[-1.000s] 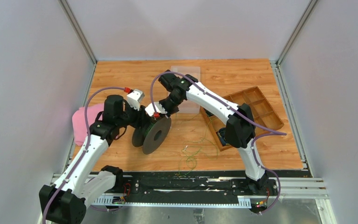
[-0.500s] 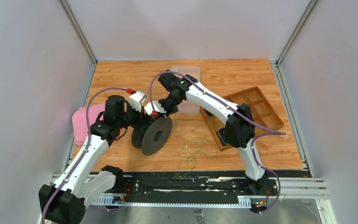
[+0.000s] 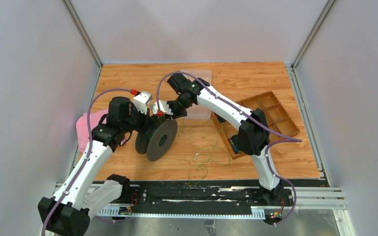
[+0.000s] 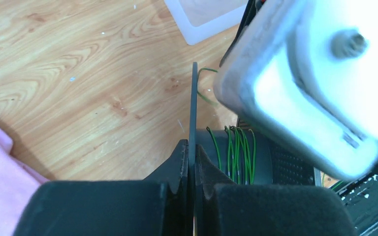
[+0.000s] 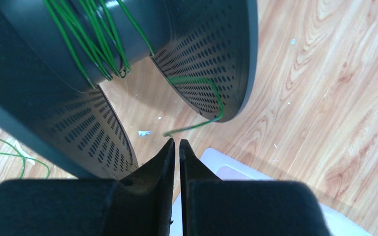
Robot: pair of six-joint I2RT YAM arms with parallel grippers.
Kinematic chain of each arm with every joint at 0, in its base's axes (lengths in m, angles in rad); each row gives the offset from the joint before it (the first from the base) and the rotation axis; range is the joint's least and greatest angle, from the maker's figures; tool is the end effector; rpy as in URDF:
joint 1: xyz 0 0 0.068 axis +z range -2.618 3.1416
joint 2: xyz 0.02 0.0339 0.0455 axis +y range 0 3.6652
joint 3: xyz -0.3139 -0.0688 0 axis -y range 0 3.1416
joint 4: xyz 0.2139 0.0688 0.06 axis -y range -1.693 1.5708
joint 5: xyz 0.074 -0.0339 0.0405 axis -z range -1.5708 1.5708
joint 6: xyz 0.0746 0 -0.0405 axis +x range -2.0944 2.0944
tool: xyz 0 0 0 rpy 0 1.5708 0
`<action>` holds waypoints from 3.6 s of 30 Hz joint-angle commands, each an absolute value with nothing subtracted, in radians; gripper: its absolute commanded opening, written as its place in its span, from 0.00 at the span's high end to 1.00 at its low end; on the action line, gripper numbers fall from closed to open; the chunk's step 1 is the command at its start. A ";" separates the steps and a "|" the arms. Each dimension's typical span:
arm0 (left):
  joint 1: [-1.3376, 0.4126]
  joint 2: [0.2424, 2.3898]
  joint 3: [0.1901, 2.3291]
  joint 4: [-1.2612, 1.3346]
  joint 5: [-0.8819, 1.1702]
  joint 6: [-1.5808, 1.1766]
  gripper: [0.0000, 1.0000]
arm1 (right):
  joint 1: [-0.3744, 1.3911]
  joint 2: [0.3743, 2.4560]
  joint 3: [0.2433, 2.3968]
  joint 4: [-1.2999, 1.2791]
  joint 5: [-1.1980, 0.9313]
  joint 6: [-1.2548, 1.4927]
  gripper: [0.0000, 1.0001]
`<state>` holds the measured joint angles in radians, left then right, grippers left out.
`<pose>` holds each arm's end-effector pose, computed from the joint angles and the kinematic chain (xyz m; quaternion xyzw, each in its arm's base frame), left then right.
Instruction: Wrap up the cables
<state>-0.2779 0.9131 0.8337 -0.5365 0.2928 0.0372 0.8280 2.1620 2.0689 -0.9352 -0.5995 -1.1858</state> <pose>0.1526 -0.0659 0.3208 0.2041 0.8573 -0.1832 0.4358 0.2960 0.3846 0.2979 -0.8203 0.4251 0.2344 0.3025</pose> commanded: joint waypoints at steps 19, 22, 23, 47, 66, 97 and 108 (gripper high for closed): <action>-0.338 0.839 0.989 -0.598 0.083 0.090 1.00 | 0.737 2.119 2.023 -0.815 -0.567 -0.869 0.89; -0.338 0.817 0.941 -0.592 0.116 0.120 1.00 | 0.720 2.059 1.932 -0.816 -0.573 -0.841 0.86; -0.338 0.814 0.923 -0.588 0.120 0.127 1.00 | 0.716 2.032 1.886 -0.815 -0.577 -0.840 0.86; -0.273 0.791 0.844 -0.532 0.145 0.131 1.00 | 0.784 2.094 1.792 -0.939 -0.279 -0.234 0.43; -0.261 0.775 0.845 -0.528 0.169 0.121 1.00 | 0.817 2.140 1.743 -1.051 -0.236 -0.274 0.48; -0.252 0.782 0.831 -0.506 0.229 0.086 1.00 | 0.837 1.944 1.699 -1.015 -0.160 -0.370 0.99; -0.317 0.860 0.837 -0.473 0.198 0.047 1.00 | 0.839 1.889 1.880 -0.935 0.084 -0.511 0.99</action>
<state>-0.2821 0.8482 0.8295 -0.5434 0.2066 0.0677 0.8265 1.9125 1.8156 -0.9726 -0.0418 -0.4191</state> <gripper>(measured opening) 0.039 0.011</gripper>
